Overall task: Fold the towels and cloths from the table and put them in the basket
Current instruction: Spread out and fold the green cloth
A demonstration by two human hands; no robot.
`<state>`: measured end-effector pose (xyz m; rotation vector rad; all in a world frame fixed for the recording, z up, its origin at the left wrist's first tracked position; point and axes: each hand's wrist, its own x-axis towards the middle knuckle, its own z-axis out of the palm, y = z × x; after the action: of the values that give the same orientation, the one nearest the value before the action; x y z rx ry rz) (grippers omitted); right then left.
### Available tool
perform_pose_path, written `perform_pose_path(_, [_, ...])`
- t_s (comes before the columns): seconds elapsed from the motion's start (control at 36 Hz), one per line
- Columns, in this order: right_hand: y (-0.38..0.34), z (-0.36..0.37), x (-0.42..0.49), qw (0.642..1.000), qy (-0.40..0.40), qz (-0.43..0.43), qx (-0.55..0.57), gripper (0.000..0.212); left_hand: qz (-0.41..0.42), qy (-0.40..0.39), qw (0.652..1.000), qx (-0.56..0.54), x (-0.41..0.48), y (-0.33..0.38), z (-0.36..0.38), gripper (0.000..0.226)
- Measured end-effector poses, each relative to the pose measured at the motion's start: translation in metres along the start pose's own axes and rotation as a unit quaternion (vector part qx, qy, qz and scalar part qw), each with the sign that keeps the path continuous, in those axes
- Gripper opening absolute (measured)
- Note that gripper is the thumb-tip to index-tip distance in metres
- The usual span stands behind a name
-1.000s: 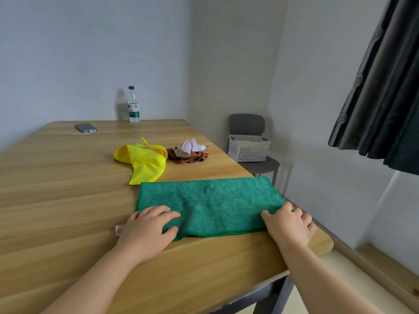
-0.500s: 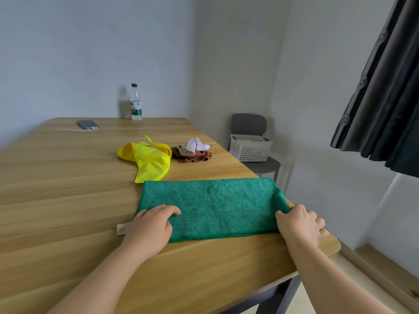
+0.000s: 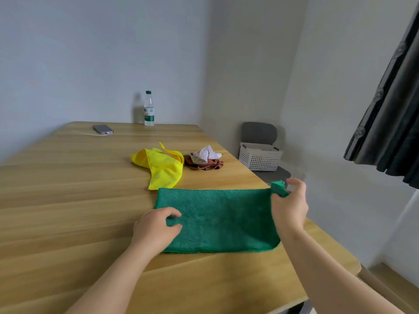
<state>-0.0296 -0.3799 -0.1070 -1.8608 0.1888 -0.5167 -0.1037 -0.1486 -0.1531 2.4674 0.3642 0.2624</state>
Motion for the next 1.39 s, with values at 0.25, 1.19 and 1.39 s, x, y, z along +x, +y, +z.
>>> perform_pose_path(0.25, [-0.046,0.086,-0.069,0.965,-0.223,-0.140,0.011,0.026,-0.087,0.087,0.949,-0.290,0.013,-0.009,-0.009,0.021])
perform_pose_path(1.19, [0.032,0.057,-0.052,0.917,-0.247,-0.224,-0.218,0.015,-0.119,0.066,0.978,0.160,0.010,-0.012,-0.017,0.032])
perform_pose_path(1.39, [0.032,0.056,-0.058,0.894,-0.232,-0.277,-0.264,0.019,-0.151,0.054,0.983,-0.086,0.013,-0.013,-0.019,0.023])
